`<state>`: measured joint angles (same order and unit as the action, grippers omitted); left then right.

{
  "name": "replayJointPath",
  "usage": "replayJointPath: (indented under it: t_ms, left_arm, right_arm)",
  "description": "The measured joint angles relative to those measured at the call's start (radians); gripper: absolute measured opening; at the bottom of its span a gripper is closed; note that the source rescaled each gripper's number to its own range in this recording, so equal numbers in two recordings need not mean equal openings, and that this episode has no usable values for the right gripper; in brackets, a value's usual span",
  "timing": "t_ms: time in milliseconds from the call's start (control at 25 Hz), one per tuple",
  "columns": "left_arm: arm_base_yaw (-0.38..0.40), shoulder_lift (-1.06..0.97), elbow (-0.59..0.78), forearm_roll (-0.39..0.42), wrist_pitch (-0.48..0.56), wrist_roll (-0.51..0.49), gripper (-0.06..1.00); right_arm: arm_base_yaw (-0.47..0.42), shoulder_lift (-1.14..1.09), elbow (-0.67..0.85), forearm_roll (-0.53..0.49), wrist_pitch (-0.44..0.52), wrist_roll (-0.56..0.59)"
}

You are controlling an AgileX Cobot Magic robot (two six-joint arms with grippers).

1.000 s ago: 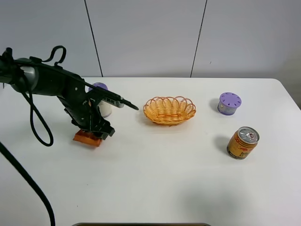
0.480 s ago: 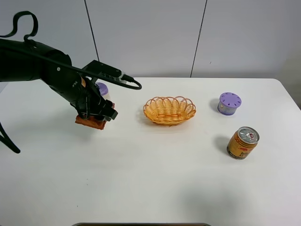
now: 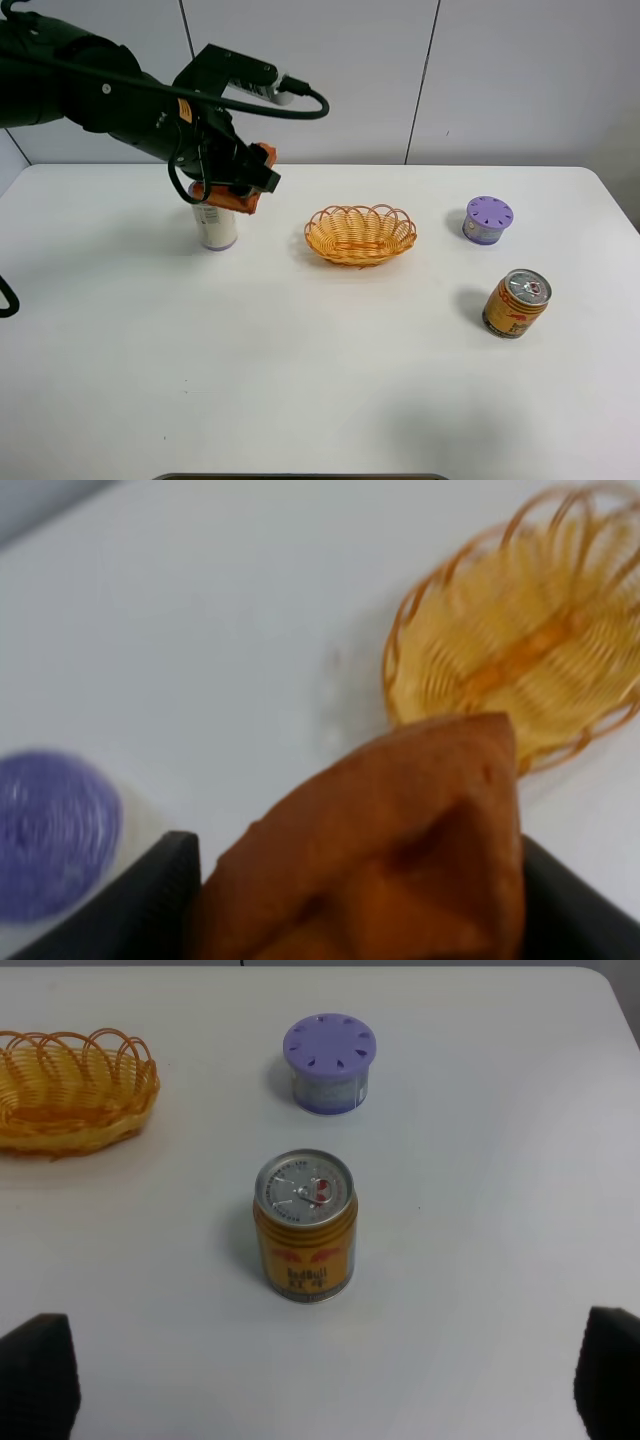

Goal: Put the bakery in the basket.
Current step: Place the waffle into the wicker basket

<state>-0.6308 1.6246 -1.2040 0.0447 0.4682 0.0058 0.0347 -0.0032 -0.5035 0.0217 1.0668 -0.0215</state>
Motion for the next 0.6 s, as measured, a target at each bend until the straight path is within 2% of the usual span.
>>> replayJointPath:
  t_ms: [320, 600]
  left_arm:
    - [-0.049, 0.03, -0.101, -0.01, -0.095, -0.028, 0.06]
    - [-0.061, 0.124, -0.153, -0.015, -0.2, -0.03, 0.06]
  right_arm:
    - [0.0, 0.0, 0.0, 0.0, 0.0, 0.0]
    - [0.0, 0.0, 0.0, 0.0, 0.0, 0.0]
